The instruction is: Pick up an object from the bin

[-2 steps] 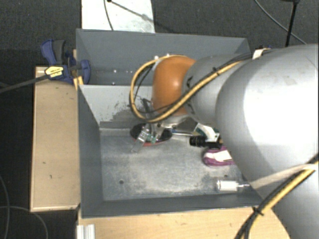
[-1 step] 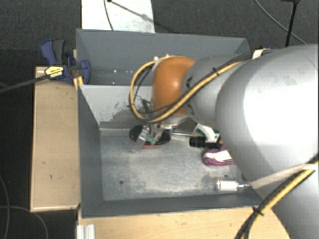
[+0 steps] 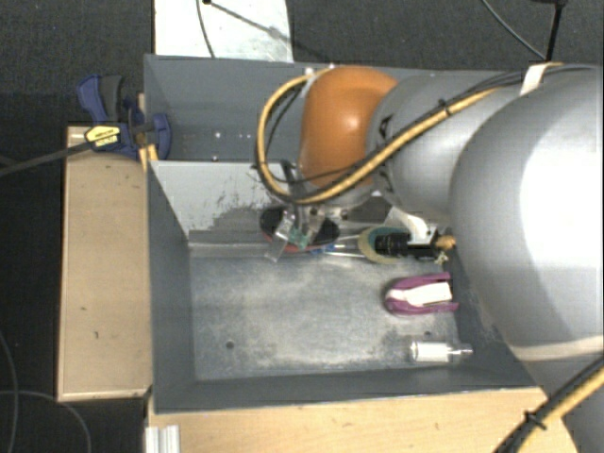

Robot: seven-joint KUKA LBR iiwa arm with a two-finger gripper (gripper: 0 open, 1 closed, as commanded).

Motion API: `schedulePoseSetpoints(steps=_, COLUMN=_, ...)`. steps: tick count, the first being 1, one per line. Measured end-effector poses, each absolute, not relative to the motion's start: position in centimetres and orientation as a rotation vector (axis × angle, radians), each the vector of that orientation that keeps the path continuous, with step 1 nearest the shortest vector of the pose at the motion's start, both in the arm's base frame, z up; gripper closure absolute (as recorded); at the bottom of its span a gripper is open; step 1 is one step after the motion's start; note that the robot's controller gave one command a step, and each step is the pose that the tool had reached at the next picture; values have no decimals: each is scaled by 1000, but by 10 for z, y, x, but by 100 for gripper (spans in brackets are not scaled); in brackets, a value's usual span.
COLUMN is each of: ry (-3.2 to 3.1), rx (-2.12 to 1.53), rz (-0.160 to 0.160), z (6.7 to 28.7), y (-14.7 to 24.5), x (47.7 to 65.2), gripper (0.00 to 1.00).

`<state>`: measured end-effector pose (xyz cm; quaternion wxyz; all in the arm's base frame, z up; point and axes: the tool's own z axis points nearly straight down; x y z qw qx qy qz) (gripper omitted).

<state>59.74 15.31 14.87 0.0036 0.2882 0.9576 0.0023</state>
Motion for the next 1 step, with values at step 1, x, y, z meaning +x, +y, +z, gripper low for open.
schedulePoseSetpoints(steps=1, ry=3008, rx=896, rz=3, z=161, y=153, x=598, gripper=100)
